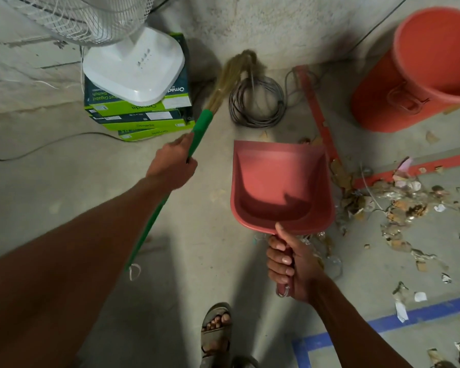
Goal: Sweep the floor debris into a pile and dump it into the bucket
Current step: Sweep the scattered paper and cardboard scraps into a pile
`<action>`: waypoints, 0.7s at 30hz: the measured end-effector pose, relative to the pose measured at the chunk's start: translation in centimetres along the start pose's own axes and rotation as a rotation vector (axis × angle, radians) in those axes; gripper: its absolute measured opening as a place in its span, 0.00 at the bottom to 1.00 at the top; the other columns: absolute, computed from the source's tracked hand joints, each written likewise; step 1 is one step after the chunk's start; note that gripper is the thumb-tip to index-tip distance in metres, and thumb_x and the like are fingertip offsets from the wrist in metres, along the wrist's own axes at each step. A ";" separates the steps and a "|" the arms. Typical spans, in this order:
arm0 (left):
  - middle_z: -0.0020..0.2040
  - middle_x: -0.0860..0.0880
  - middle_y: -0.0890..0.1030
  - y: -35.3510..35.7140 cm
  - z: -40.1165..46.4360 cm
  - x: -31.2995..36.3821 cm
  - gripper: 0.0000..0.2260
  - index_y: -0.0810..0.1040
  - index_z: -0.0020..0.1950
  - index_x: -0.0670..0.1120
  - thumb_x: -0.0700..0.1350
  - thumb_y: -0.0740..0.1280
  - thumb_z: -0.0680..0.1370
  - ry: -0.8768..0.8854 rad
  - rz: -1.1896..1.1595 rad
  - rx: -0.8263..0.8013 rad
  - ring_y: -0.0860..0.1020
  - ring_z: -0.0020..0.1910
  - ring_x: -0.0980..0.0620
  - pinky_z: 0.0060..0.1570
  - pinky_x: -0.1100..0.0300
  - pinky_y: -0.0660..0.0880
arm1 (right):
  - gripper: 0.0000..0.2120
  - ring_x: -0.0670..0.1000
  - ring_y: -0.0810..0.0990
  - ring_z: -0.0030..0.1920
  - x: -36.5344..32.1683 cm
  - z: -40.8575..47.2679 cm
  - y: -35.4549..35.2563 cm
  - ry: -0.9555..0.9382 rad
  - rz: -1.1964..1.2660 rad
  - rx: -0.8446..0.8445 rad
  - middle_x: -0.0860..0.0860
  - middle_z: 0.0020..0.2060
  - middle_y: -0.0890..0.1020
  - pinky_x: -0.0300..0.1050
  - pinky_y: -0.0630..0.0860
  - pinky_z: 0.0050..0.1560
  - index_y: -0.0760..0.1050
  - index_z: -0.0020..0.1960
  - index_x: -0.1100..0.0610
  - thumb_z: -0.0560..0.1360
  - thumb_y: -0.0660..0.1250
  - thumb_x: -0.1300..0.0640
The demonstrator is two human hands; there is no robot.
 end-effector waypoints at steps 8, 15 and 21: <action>0.55 0.36 0.79 2.4 9.5 -0.3 0.19 0.76 0.64 0.39 0.42 0.64 0.74 -0.215 0.144 -0.244 0.82 0.48 0.37 0.44 0.49 0.81 | 0.21 0.44 0.63 0.18 0.7 2.0 -1.3 -0.014 0.004 0.020 0.46 0.23 0.65 0.39 0.58 0.20 0.69 0.37 0.53 0.83 0.64 0.41; 0.42 0.43 0.85 5.8 2.9 1.3 0.11 0.81 0.58 0.44 0.45 0.68 0.77 -0.191 -0.148 -0.451 0.85 0.32 0.44 0.39 0.49 0.85 | 0.22 0.44 0.59 0.20 1.2 2.1 -1.4 -0.012 -0.020 0.117 0.46 0.24 0.62 0.43 0.49 0.25 0.67 0.37 0.52 0.83 0.64 0.40; 0.40 0.46 0.81 4.0 -4.8 -1.3 0.22 0.75 0.68 0.53 0.49 0.70 0.74 -0.223 -0.207 -0.257 0.81 0.34 0.44 0.39 0.50 0.82 | 0.22 0.43 0.61 0.18 -0.9 2.2 1.1 -0.017 0.003 0.101 0.46 0.22 0.64 0.40 0.51 0.22 0.67 0.37 0.52 0.83 0.65 0.41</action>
Point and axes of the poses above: each hand's wrist, its own z-axis towards the middle knuckle, its own y-axis out of the palm, x = y × z, the point moved 8 cm from there along z, towards the middle knuckle
